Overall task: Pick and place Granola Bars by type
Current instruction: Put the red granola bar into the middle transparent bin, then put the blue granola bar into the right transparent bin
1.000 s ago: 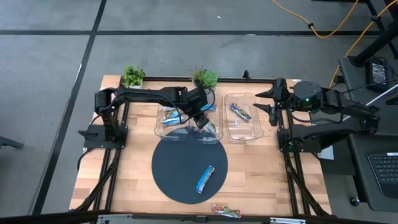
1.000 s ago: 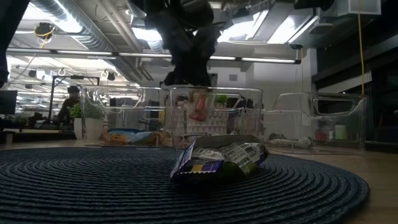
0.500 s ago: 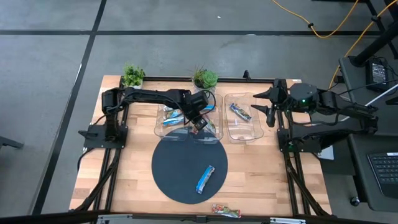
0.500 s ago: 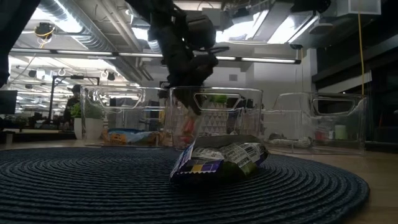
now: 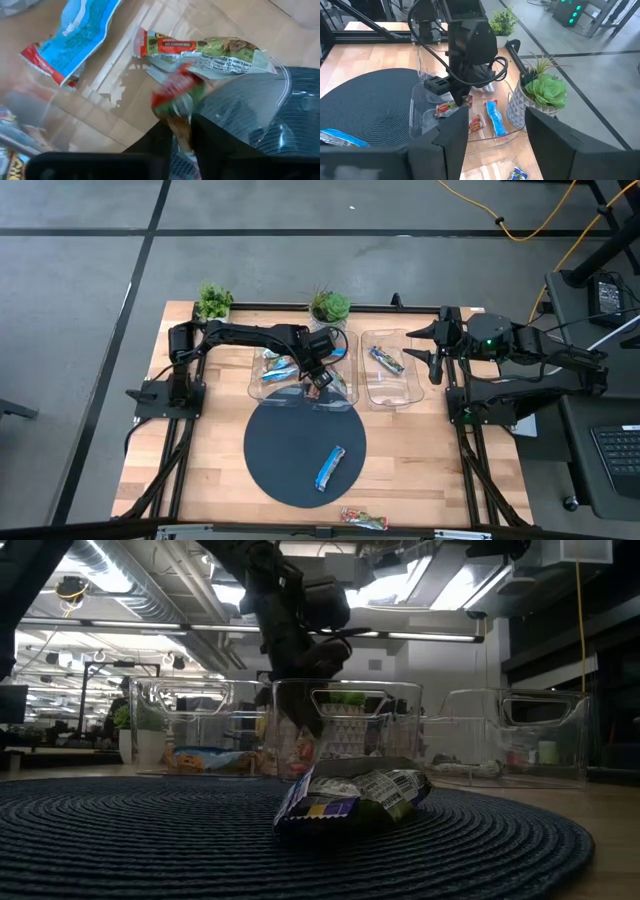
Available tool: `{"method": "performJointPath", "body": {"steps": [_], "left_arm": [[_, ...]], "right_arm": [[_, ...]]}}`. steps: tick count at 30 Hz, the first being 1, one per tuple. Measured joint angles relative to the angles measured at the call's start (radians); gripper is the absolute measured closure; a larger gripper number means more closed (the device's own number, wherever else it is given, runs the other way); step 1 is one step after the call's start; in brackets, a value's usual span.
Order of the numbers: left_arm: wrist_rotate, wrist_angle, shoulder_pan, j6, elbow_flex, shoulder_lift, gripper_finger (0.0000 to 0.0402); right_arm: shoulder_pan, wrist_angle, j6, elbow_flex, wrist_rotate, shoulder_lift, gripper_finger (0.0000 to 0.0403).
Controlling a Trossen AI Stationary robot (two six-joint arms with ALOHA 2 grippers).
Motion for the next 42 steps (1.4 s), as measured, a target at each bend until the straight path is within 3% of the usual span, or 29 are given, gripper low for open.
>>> {"method": "performJointPath", "body": {"steps": [8,13,20,31,42], "left_arm": [[0.006,-0.022,-0.002,0.003,0.018,-0.002,0.0262],[-0.012,-0.044,-0.005,0.021,0.088,-0.002,0.0238],[-0.02,-0.096,-0.024,0.088,0.249,-0.002,0.024],[0.0,-0.098,-0.145,0.228,0.498,-0.002,0.0247],[-0.002,-0.123,-0.263,0.319,0.533,-0.003,0.0249]], "right_arm": [[0.0,0.0,-0.002,0.0,0.0,0.0,0.0207],[0.0,-0.001,-0.003,0.0,0.0,0.0,0.0207],[0.0,-0.002,-0.001,0.0,0.0,0.0,0.0207],[0.0,-0.001,0.01,0.0,-0.013,0.0,0.0207],[0.007,0.048,0.032,0.0,-0.185,0.0,0.0207]]}}
